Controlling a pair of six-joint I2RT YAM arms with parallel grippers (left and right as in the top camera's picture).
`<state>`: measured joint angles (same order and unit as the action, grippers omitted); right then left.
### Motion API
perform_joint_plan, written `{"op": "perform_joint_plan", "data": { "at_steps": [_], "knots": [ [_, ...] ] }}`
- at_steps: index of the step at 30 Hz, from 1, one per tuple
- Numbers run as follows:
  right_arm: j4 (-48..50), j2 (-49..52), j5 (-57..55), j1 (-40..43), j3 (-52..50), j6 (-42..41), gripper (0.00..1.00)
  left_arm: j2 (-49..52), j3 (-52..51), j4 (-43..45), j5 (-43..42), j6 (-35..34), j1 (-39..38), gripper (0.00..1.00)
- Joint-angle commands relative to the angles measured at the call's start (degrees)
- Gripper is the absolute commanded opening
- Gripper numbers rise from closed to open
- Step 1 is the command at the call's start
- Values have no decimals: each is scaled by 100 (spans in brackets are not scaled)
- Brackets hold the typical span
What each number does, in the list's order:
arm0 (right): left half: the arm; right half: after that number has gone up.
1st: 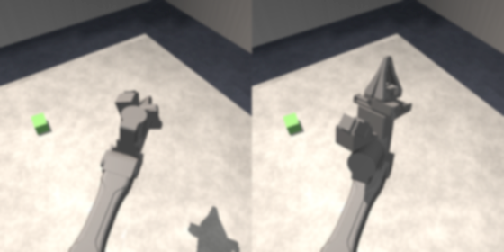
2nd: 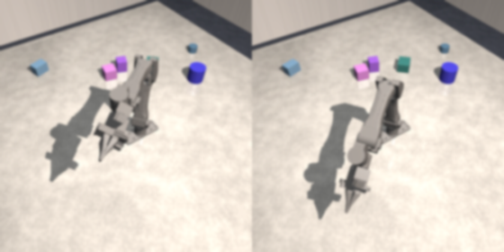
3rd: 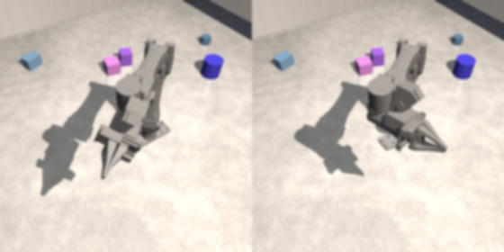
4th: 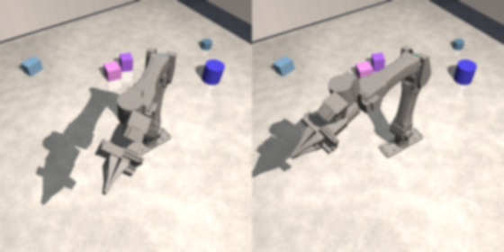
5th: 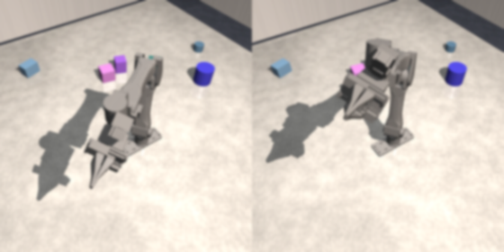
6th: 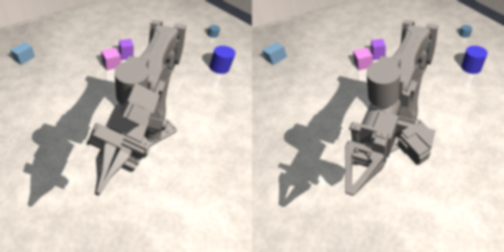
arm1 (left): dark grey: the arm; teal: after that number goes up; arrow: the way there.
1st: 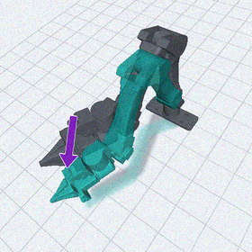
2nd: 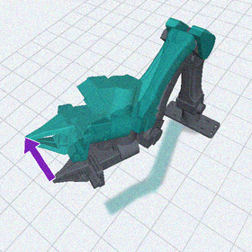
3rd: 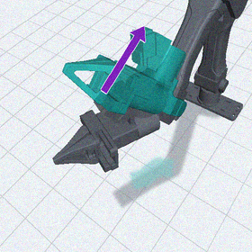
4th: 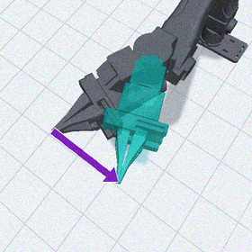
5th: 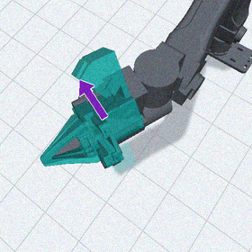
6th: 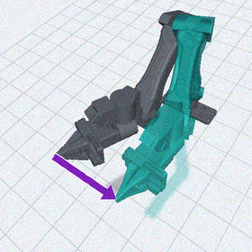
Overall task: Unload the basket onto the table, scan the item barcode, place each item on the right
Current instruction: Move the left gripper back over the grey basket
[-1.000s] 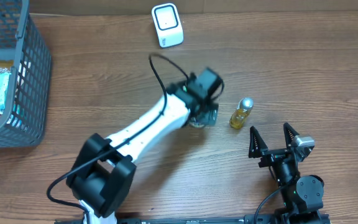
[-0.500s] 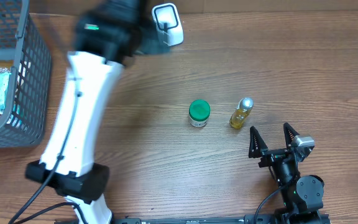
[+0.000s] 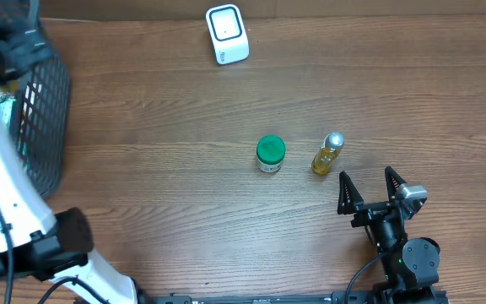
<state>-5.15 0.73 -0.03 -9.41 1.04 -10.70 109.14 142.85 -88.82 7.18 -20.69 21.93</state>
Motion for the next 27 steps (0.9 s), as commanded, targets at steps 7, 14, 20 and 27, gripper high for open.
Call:
{"op": "perform_joint_plan", "data": {
  "at_steps": [7,14,20,27],
  "knots": [
    [35,-57,-26,7,-59,0,100,-50,-721,59,92,15,1204,99],
    [35,-57,-26,7,-59,0,100,-48,-2256,887,90,240,1434,99],
    [37,-57,-26,7,-59,0,100,-48,-3495,1661,92,409,1445,100],
    [35,-57,-26,7,-59,0,100,-48,-4697,2695,92,538,1453,100]
  ]
}}
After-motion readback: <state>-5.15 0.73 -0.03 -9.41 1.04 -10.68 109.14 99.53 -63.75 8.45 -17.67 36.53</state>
